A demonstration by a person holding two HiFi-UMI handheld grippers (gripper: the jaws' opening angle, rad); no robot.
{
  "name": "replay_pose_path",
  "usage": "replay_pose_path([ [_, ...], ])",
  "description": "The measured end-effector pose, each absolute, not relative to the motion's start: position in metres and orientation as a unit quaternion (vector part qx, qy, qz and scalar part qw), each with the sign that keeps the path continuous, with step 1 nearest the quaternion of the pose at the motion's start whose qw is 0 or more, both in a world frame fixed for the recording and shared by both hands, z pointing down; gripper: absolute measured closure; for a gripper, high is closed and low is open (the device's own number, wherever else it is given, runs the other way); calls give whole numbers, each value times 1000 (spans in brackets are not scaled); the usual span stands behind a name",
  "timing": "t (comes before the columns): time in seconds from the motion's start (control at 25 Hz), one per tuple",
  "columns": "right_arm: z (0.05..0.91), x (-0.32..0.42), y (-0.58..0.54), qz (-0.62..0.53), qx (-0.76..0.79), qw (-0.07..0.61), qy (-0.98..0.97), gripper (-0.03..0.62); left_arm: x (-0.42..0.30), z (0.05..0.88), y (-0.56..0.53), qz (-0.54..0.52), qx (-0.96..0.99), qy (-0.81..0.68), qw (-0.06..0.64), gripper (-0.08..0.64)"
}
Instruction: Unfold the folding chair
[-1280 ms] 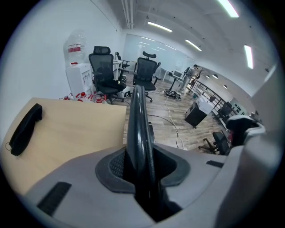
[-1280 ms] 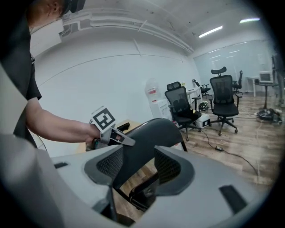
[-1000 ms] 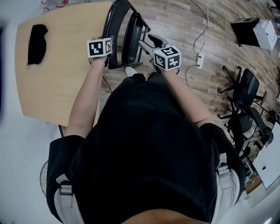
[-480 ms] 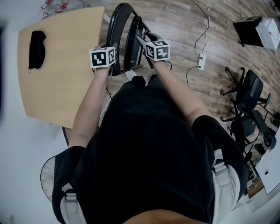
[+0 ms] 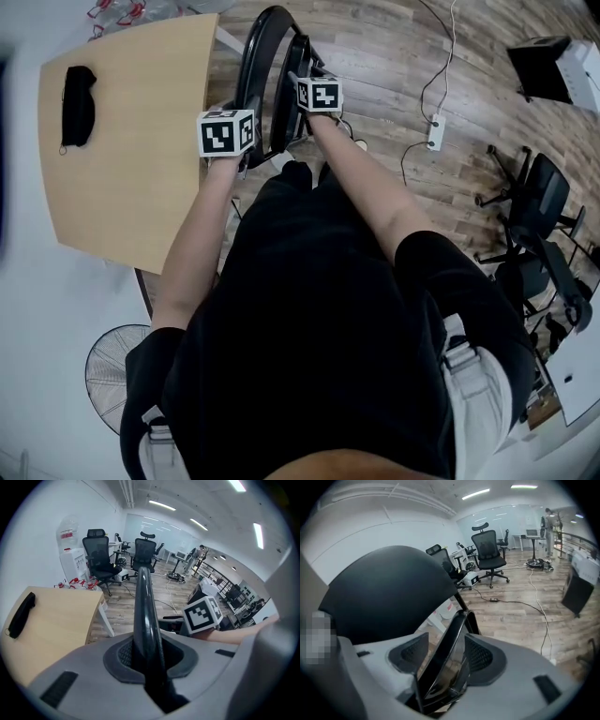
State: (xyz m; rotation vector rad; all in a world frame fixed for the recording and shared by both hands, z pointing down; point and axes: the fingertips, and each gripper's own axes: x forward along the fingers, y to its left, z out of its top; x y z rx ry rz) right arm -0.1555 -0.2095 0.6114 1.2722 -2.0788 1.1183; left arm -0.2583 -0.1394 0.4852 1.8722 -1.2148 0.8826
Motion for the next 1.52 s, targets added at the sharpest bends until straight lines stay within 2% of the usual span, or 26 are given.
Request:
replay_pose_path([
  [0.6, 674, -160, -226, 467, 507, 281, -668, 301, -224, 486, -133, 360, 733, -455, 356, 499],
  [1.04, 718, -177, -235, 490, 526, 305, -624, 299, -234, 487, -136, 344, 737, -451, 368, 497],
  [1.16, 720, -180, -245, 470, 532, 303, -636, 313, -239, 487, -138, 341, 739, -449, 369, 497],
  [1.28, 720, -186, -247, 469, 530, 304, -638, 391, -244, 488, -141, 340, 742, -446, 368, 494],
  [1.52, 719, -187, -245, 472, 536, 304, -631, 411, -251, 489, -141, 343, 748, -439, 360, 492],
])
